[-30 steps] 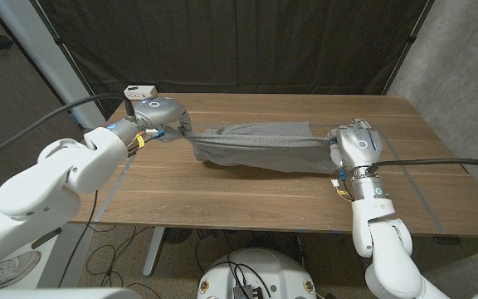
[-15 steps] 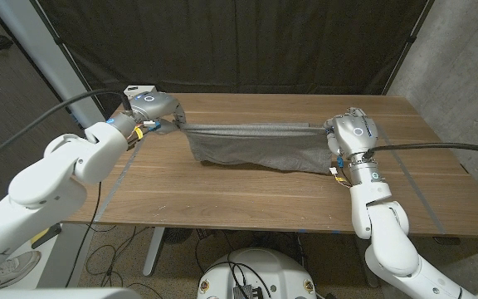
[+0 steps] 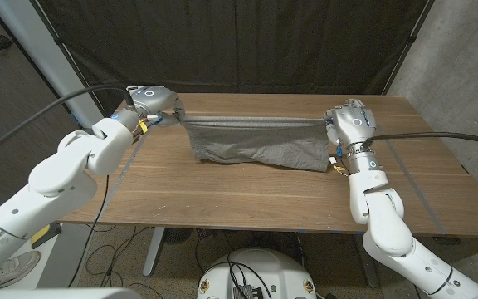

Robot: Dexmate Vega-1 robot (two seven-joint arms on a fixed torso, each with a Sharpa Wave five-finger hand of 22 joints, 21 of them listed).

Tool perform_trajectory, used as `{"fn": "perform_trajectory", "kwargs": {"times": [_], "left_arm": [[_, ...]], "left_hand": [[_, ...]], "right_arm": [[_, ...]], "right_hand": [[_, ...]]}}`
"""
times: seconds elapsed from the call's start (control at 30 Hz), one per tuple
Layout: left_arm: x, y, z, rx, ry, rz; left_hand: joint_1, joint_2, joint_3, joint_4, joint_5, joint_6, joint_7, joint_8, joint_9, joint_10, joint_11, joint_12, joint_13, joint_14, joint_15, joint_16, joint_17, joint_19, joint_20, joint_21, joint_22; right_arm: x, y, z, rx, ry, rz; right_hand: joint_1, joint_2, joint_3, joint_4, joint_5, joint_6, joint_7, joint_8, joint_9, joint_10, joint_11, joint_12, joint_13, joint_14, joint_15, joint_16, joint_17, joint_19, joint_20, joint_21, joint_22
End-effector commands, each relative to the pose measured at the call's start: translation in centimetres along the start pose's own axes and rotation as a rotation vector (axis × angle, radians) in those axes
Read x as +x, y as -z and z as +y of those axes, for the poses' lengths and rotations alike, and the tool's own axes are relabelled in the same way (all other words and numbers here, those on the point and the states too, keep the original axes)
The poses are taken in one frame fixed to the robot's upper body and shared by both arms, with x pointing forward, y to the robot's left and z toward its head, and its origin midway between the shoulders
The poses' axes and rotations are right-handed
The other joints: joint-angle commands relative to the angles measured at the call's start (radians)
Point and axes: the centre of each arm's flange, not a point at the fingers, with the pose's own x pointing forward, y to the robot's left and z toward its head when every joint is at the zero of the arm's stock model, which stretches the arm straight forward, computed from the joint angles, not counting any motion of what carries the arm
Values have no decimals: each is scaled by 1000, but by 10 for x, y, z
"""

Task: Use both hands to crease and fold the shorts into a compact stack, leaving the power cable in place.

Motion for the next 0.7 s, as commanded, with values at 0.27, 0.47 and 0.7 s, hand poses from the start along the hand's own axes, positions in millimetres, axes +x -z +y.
{"fn": "perform_trajectory", "kwargs": {"times": [0.27, 0.47, 0.7], "left_arm": [[21, -9, -3, -7, -144, -14], [30, -9, -7, 18, -129, -2], [42, -9, -13, 46, -137, 16]], "left_hand": [[11, 5, -7, 2, -1, 11, 0, -5, 3, 85, -64, 29, 126, 8, -176, -3, 5, 14, -3, 14, 2], [11, 4, -9, 2, -1, 11, 2, -9, 3, 86, -64, 28, 126, 8, -176, -4, 4, 13, -4, 17, 2], [12, 4, -10, 2, 0, 12, 0, -12, 3, 85, -65, 26, 126, 9, -176, -4, 4, 13, -5, 20, 2]], "right_arm": [[41, -2, 15, 11, 7, -28], [57, -3, 20, 3, 5, -32], [75, -5, 27, 1, 10, -41]], "right_hand": [[12, 0, -4, 3, 4, 5, -5, 4, 4, -1, -6, 9, 8, 14, -162, -6, 7, -5, -37, 6, 1], [14, 1, -5, 4, 5, 7, -6, 3, 4, 1, -3, 11, 11, 15, -163, -9, 10, -5, -37, 8, 1], [14, 1, -8, 5, 5, 7, -6, 1, 2, 1, -3, 13, 14, 16, -161, -14, 14, -6, -37, 10, 1]]}}
